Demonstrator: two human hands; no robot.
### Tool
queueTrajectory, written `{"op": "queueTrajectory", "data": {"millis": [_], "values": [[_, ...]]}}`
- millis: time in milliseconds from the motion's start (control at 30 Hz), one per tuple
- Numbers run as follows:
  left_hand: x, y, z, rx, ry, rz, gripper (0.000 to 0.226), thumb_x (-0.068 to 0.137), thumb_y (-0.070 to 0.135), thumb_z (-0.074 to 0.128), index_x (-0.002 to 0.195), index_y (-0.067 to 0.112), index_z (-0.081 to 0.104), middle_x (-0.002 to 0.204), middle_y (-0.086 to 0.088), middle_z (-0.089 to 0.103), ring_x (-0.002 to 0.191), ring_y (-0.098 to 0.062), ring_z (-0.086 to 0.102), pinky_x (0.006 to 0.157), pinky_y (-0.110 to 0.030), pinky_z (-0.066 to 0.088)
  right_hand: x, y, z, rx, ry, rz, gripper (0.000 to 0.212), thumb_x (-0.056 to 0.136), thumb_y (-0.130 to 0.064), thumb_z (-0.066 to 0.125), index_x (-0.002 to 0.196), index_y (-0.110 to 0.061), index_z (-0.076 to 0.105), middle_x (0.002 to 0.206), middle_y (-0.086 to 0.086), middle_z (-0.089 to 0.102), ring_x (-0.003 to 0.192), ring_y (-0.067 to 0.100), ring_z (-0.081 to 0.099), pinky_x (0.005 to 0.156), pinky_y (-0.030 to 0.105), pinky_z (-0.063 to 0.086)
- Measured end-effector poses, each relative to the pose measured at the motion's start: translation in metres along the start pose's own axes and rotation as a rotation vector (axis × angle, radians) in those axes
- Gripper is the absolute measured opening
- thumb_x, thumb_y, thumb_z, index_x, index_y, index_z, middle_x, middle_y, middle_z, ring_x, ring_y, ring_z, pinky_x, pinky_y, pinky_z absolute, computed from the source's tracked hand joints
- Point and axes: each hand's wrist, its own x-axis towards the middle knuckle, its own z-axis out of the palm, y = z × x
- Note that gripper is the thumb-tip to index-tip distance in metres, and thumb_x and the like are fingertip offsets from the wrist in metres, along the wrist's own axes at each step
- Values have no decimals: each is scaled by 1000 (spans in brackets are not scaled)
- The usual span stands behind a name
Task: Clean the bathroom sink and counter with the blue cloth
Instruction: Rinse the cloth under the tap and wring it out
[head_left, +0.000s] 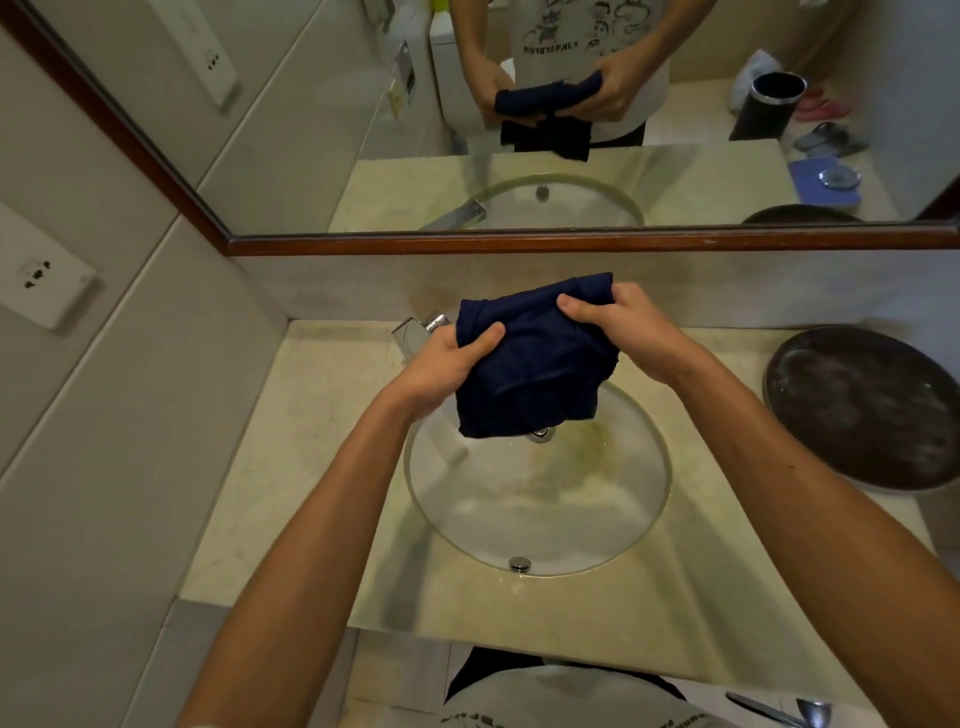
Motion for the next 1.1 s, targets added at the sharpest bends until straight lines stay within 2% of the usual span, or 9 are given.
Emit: {"op": "queueTrajectory", "data": {"millis": [100,167,267,467,533,633,800,967,1100], "values": [[-4,-4,8,-272,-22,-119,33,99,43,60,122,21,67,123,-4,74,118,-24,69,104,-41,53,-1,-1,7,306,-10,253,33,93,-36,73,116,-11,73,110,6,78,109,25,72,86,33,58],[-10,-17,12,-431,-105,-183,45,96,46,59,130,17,64,127,-8,72,118,-25,68,100,-39,54,0,8,9,528,-45,400,46,92,-41,71,126,-10,70,121,9,74,115,25,70,99,37,55],[-13,-45,12,-454,-213,-188,51,97,27,65,142,8,54,136,-13,66,124,-28,64,97,-37,54,-3,31,5,628,-71,496,55,93,-43,67,135,-7,64,134,13,67,127,30,63,110,43,47],[-16,-52,2,-232,-309,-205,57,82,-3,69,137,3,54,127,-13,68,118,-29,66,95,-38,57,-11,74,2,586,-95,639,35,96,-35,64,116,-7,68,116,14,73,106,28,70,92,39,55],[-14,-39,3,-23,-303,-221,51,85,-10,64,134,3,55,129,-18,67,119,-34,65,99,-45,55,-10,87,12,490,-79,650,25,99,-26,61,115,-9,68,113,12,71,97,25,70,81,37,60],[-9,-13,14,411,-309,-206,39,81,-8,52,118,2,58,111,-23,67,109,-43,64,83,-42,51,-11,109,25,203,3,695,36,103,-36,57,130,-13,62,115,10,65,91,25,68,84,36,57],[-5,21,13,770,-312,-247,48,78,-7,46,117,13,66,102,-12,68,95,-33,65,71,-33,52,-17,117,31,108,-24,422,62,95,-70,49,143,-31,54,139,-6,59,124,19,58,106,42,44],[-1,53,6,937,-268,-315,62,72,-6,49,124,17,71,123,-2,55,114,-25,49,93,-38,46,-20,111,43,-53,-222,182,88,80,-56,80,154,-35,39,139,-11,57,119,11,64,99,38,54],[-2,71,4,1022,-267,-382,54,67,-3,53,115,15,70,120,-11,62,107,-32,56,100,-50,52,-26,110,47,-172,-241,11,73,83,-38,84,147,-27,51,130,-10,64,111,4,66,96,28,55]]}}
